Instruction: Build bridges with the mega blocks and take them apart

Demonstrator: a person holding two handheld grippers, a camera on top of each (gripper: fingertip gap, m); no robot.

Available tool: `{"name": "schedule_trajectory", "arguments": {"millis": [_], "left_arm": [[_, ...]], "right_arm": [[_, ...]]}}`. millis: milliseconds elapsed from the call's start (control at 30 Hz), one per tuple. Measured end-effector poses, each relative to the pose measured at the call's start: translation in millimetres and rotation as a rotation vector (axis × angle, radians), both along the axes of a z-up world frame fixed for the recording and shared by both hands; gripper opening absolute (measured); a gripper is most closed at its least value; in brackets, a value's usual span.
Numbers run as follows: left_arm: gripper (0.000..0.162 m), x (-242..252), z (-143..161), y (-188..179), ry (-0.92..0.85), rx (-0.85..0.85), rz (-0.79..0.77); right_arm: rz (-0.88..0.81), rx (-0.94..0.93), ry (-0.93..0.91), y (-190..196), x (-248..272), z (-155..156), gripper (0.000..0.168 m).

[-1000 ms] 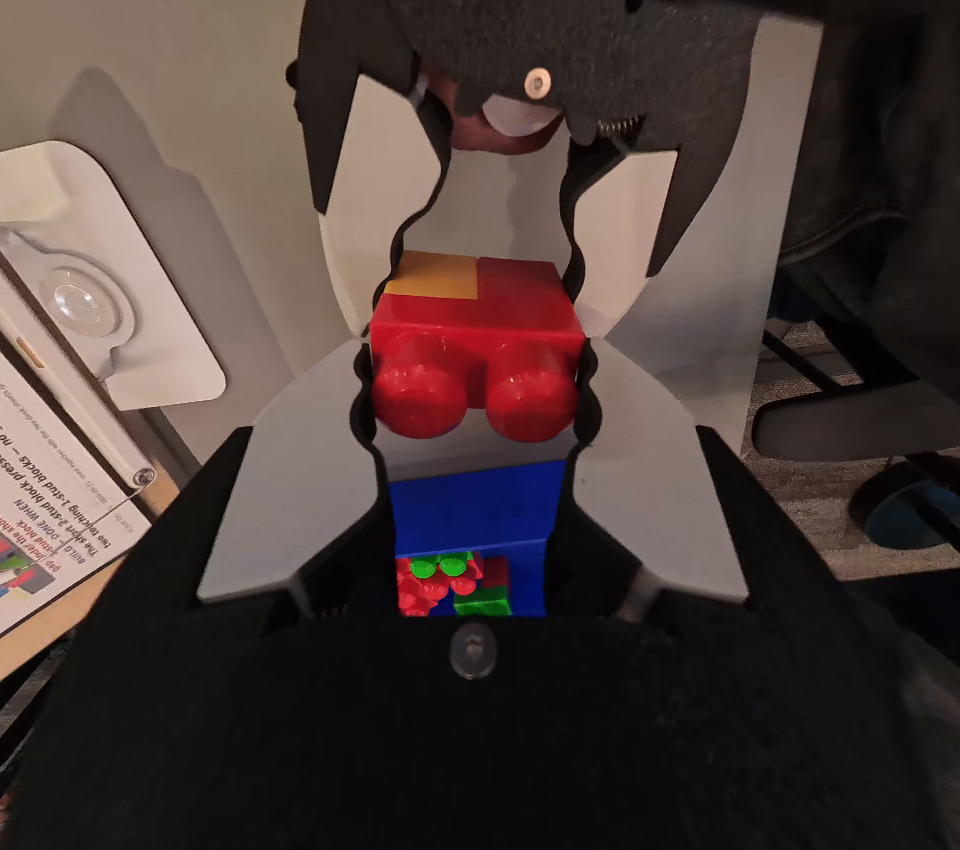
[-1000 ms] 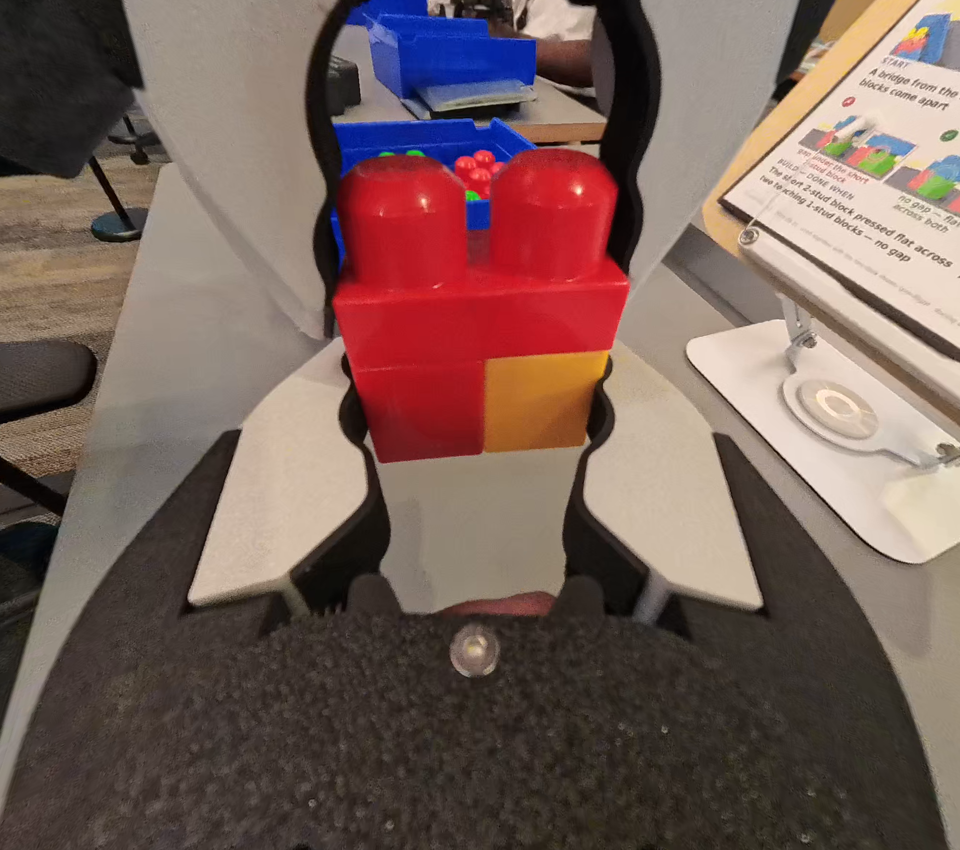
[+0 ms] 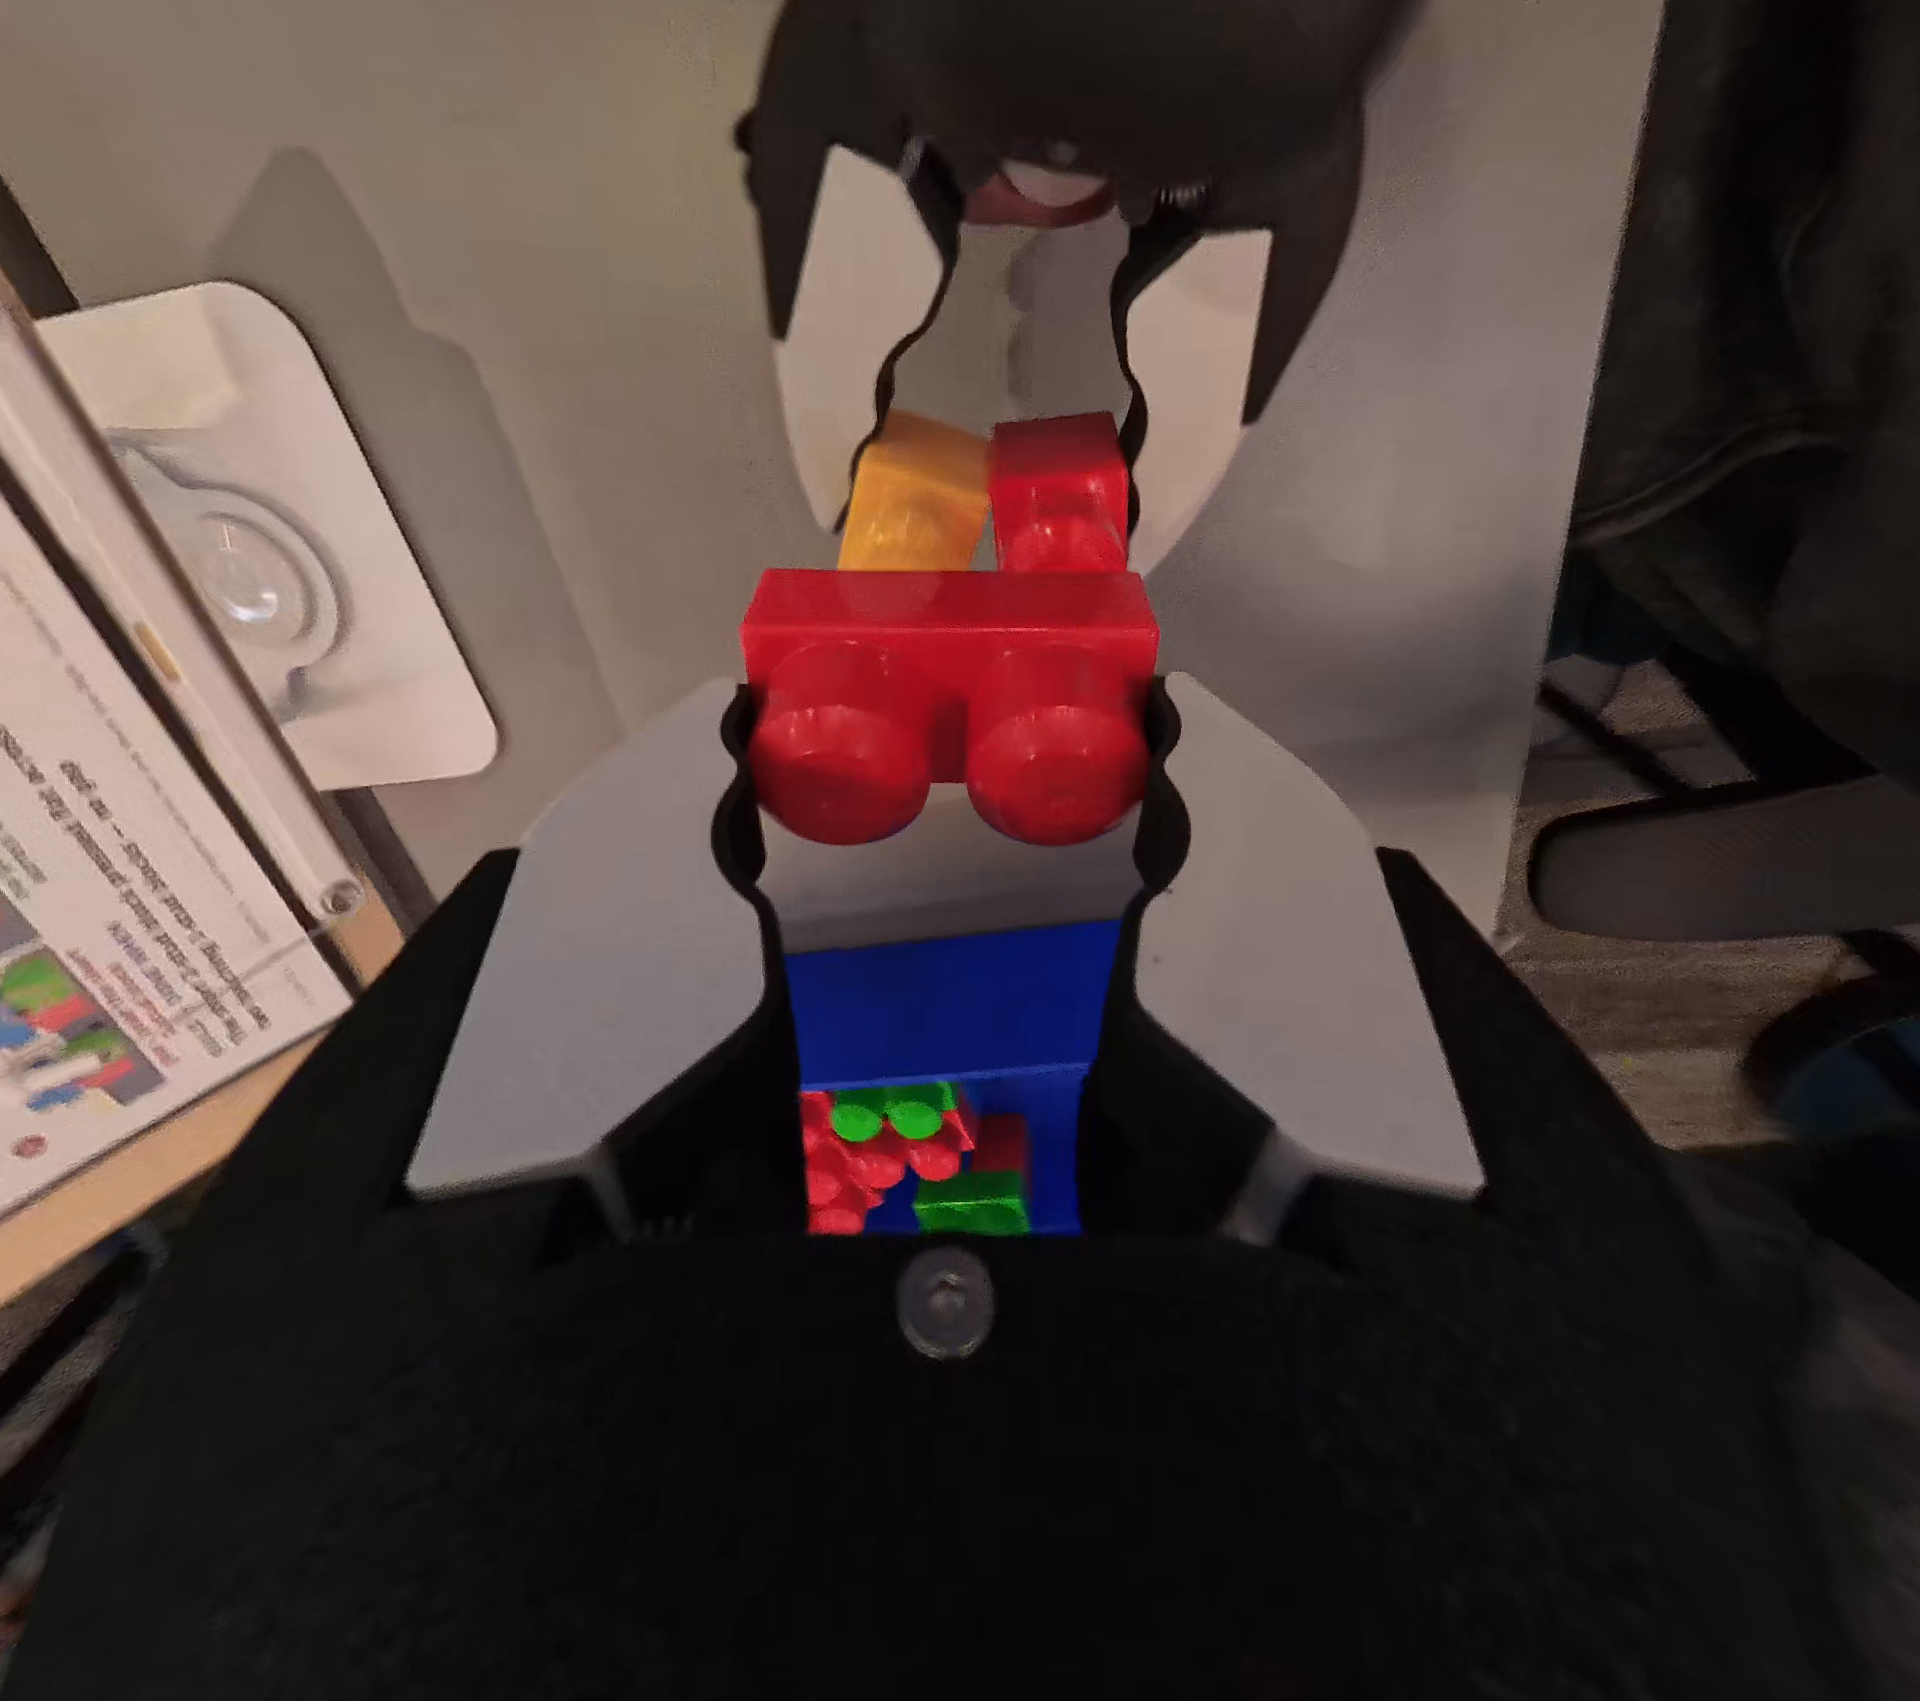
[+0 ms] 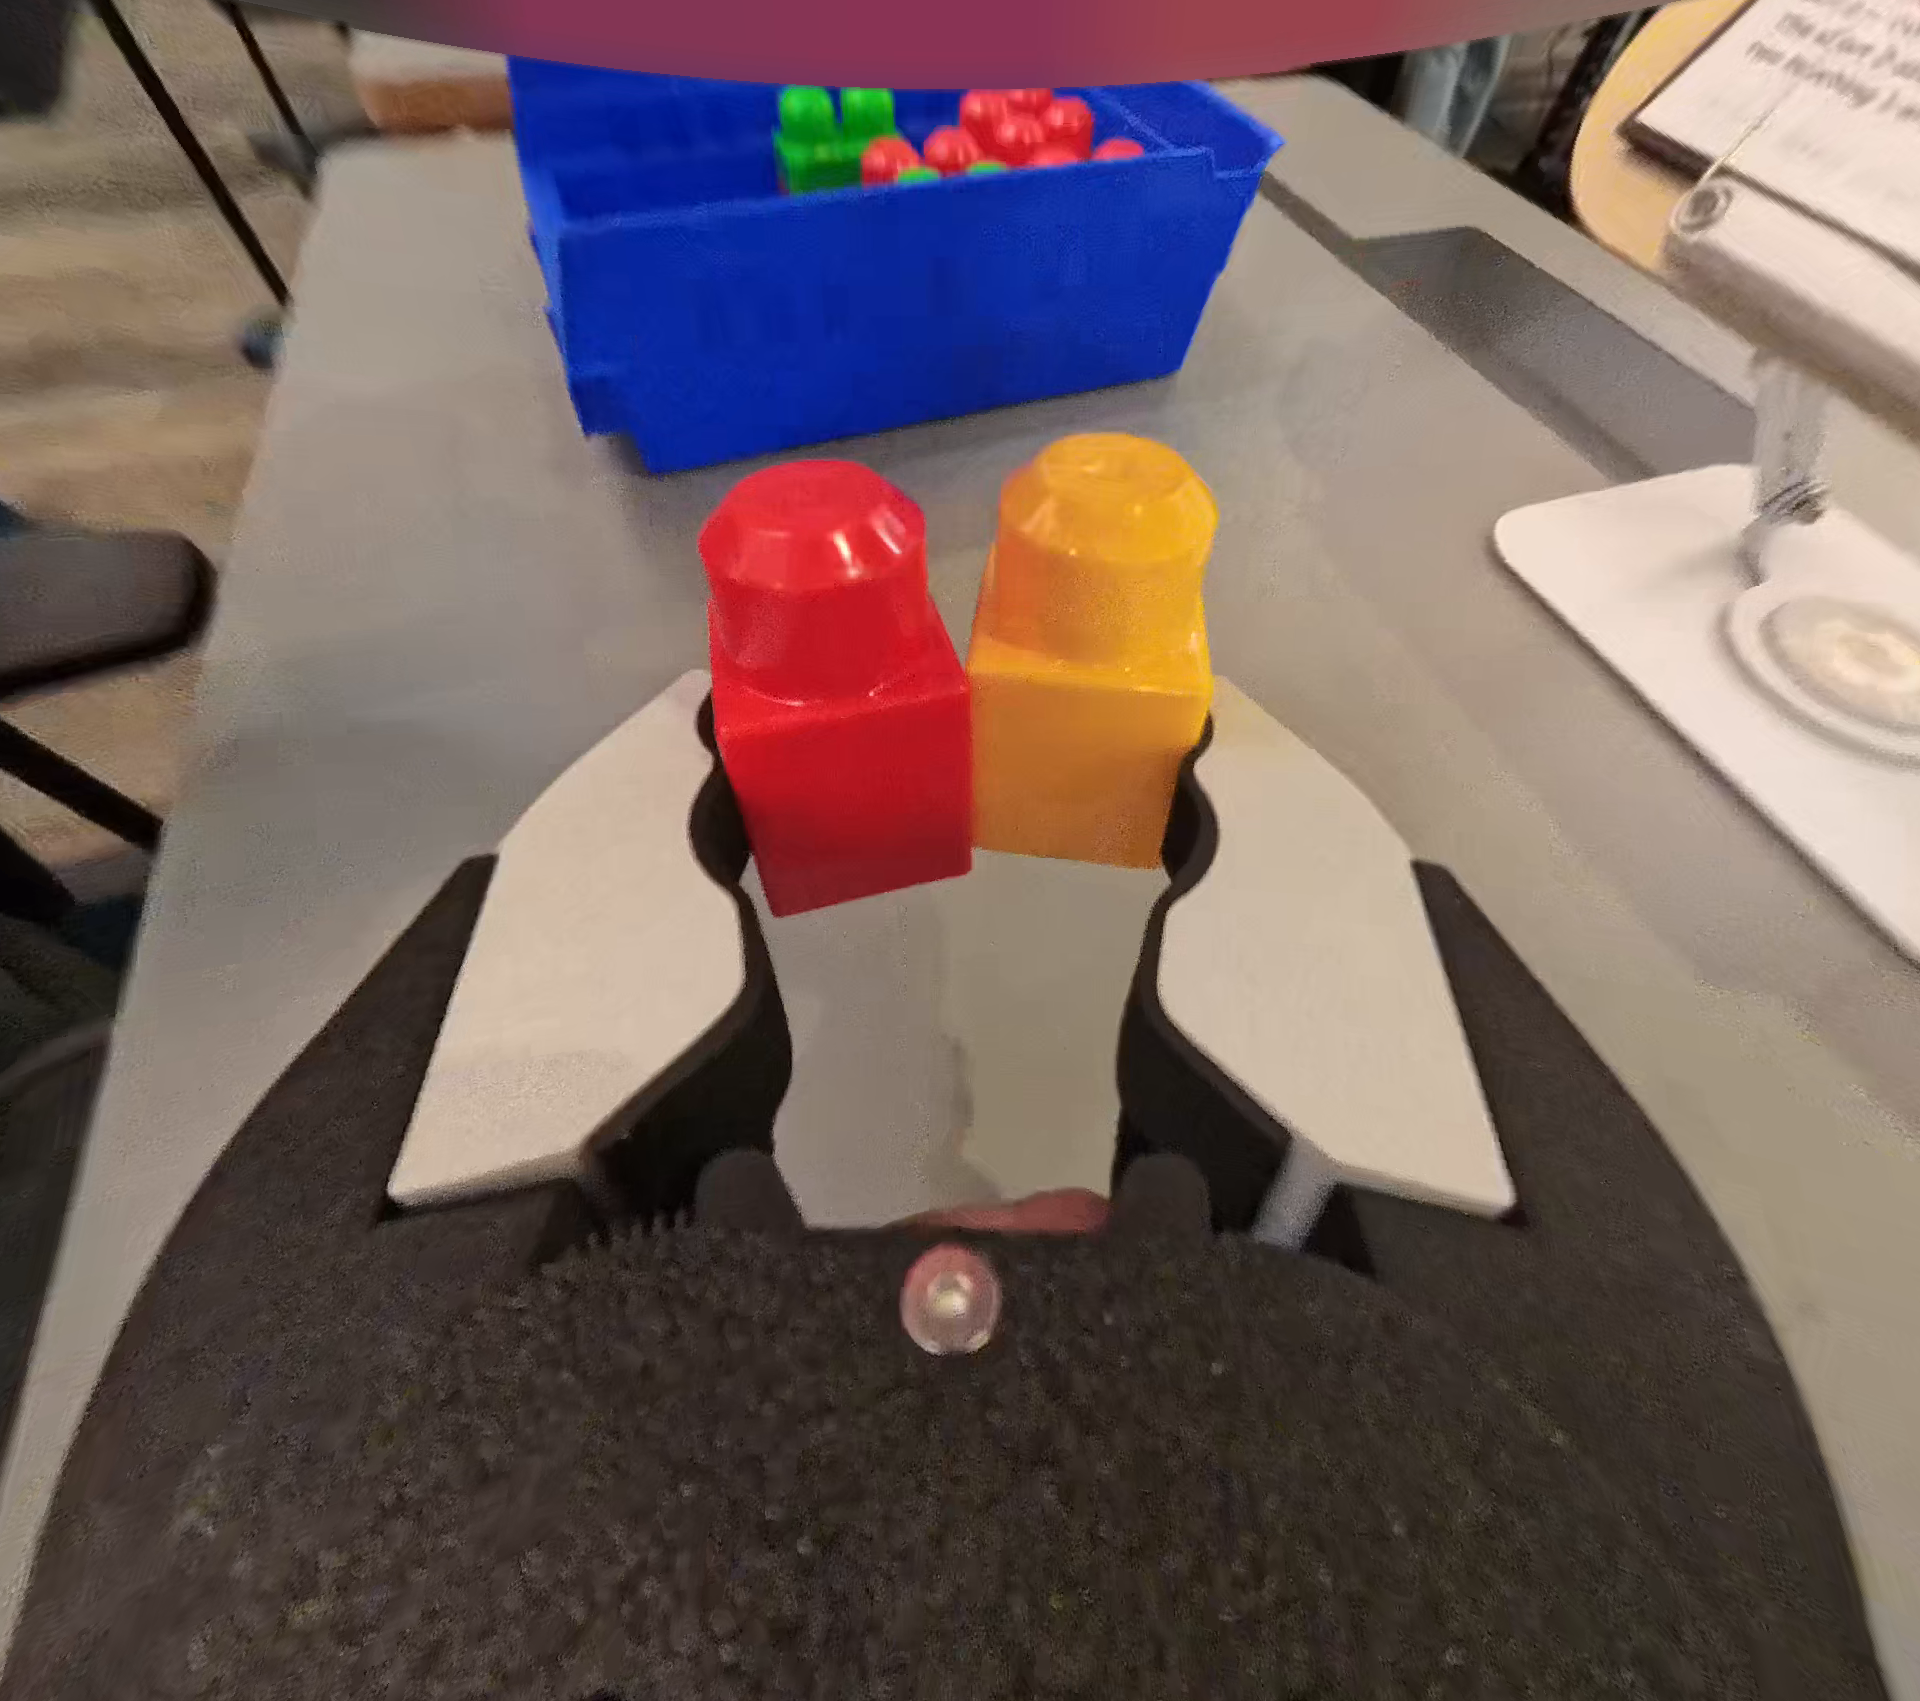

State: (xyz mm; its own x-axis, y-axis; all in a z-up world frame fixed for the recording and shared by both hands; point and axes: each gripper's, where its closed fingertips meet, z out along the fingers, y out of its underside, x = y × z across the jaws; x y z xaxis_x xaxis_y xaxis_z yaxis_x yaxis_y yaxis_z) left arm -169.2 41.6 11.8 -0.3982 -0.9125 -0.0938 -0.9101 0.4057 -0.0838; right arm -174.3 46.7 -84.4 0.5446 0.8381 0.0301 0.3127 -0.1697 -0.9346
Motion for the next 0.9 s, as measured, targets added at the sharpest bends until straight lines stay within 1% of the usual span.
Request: {"name": "schedule_trajectory", "arguments": {"millis": [33, 100, 200, 267, 333, 400, 433, 467, 500, 533, 600, 667, 733, 767, 833, 867, 900], "left_arm": [[0.070, -2.0, 11.1, 3.9, -0.023, -0.007, 0.018], [0.070, -5.0, 28.6, 7.5, -0.075, -0.012, 0.034], [0.070, -8.1, 42.9, 8.4, -0.170, 0.000, 0.048], [0.070, -4.4, 48.5, 8.0, -0.318, 0.011, 0.086], [0.070, -0.1, 48.5, -1.2, -0.558, -0.021, 0.167], [0.070, -5.4, 36.5, -11.8, -0.821, -0.076, 0.304], [0.070, -12.2, 23.1, -18.9, -0.920, -0.101, 0.365], [0.070, -20.9, 10.4, -18.8, -1.028, -0.084, 0.460], [0.070, -30.4, -3.4, -19.3, -1.117, -0.084, 0.556], [0.070, -36.9, -18.4, -26.9, -1.174, -0.142, 0.617], [0.070, -47.2, -39.3, -38.8, -1.281, -0.263, 0.721], [0.070, -54.5, -55.3, -45.6, -1.332, -0.317, 0.769], [0.070, -56.6, -71.9, -47.9, -1.270, -0.305, 0.771], [0.070, -57.6, -74.0, -44.9, -1.270, -0.282, 0.780], [0.070, -52.8, -73.3, -51.6, -1.280, -0.338, 0.741], [0.070, -51.5, -74.2, -53.9, -1.281, -0.337, 0.723], [0.070, -52.2, -76.8, -52.0, -1.280, -0.295, 0.721]], "right_arm": [[-0.011, -0.023, 0.040, 0.9, 3.9, -0.5, 0.080], [-0.039, -0.021, 0.014, 5.1, 13.5, -0.1, 0.080], [-0.038, -0.020, 0.034, 4.7, 19.2, 7.1, 0.080], [-0.044, -0.019, 0.023, 3.8, 21.1, 5.9, 0.080], [-0.071, 0.003, 0.008, -0.6, 26.7, 11.5, 0.080], [-0.099, 0.032, 0.001, -11.2, 37.4, 23.7, 0.080], [-0.116, 0.050, -0.002, -17.1, 44.4, 30.6, 0.080], [-0.139, 0.064, -0.003, -22.6, 52.5, 36.4, 0.080], [-0.164, 0.073, 0.005, -28.7, 60.8, 41.1, 0.080], [-0.189, 0.074, 0.022, -34.7, 68.7, 44.1, 0.080], [-0.224, 0.064, 0.051, -45.2, 81.3, 44.3, 0.080], [-0.249, 0.048, 0.056, -48.8, 90.0, 42.5, 0.080], [-0.273, 0.054, 0.051, -45.6, 96.5, 45.1, 0.080], [-0.283, 0.054, 0.054, -43.5, 98.9, 47.4, 0.080], [-0.302, 0.061, 0.064, -40.2, 102.6, 53.2, 0.080], [-0.309, 0.062, 0.063, -39.4, 103.9, 55.1, 0.080], [-0.315, 0.062, 0.059, -39.1, 105.3, 56.5, 0.080]]}}
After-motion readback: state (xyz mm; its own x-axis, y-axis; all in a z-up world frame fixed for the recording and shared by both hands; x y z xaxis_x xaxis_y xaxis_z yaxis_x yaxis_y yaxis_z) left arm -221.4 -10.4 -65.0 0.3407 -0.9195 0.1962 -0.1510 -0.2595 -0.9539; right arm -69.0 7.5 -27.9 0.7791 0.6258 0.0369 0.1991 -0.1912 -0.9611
